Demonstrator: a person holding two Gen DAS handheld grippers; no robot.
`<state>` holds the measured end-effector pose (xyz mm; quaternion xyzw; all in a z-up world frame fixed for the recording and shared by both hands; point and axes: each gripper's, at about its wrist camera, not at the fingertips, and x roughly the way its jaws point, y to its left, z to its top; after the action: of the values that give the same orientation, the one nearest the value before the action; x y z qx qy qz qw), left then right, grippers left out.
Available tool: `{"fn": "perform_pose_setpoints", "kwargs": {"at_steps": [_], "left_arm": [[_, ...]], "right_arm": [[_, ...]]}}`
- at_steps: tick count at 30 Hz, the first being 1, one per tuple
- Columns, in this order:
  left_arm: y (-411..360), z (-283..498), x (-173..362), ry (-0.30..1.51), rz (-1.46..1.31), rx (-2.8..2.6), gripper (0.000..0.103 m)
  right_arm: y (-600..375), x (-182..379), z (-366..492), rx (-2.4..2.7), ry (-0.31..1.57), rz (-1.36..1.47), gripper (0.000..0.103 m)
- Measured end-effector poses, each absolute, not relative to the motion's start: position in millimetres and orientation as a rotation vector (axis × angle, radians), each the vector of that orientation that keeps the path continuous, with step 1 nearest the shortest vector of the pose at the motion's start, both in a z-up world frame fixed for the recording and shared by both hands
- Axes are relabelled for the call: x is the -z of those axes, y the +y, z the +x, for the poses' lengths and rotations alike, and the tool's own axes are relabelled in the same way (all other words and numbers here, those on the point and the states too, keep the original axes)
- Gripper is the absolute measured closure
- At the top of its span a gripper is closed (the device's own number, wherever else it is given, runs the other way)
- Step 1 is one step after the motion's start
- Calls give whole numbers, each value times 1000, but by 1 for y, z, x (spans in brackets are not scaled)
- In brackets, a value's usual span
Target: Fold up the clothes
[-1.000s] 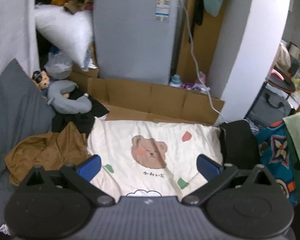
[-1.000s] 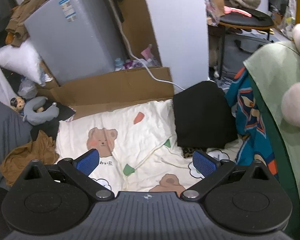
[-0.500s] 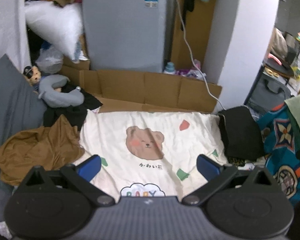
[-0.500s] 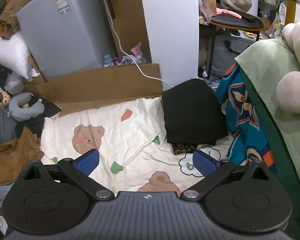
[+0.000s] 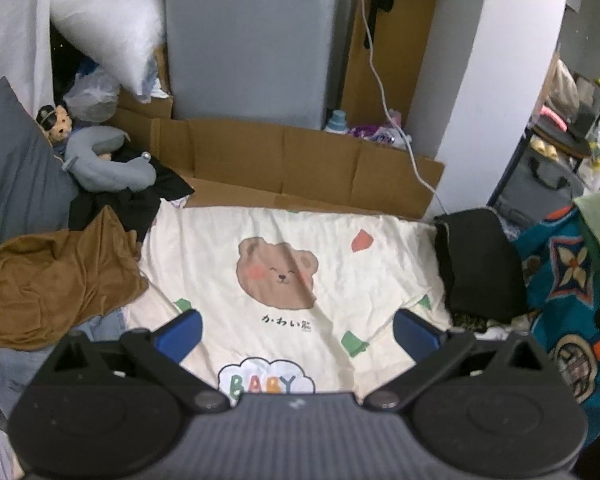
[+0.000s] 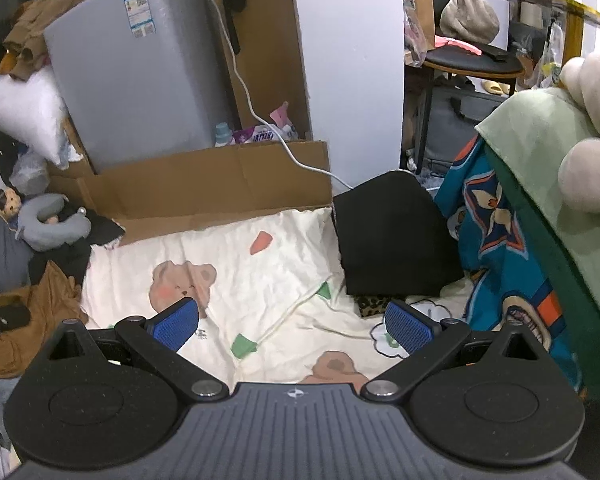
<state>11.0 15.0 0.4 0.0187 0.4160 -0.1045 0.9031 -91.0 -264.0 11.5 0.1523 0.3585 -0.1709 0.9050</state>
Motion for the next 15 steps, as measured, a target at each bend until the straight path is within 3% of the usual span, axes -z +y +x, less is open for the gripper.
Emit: {"fn": "perform_pose_setpoints", "kwargs": {"at_steps": [15], "left_arm": [[-5, -6, 31, 868, 65, 194, 0]], "right_arm": [[-263, 23, -91, 298, 719, 316, 1]]}}
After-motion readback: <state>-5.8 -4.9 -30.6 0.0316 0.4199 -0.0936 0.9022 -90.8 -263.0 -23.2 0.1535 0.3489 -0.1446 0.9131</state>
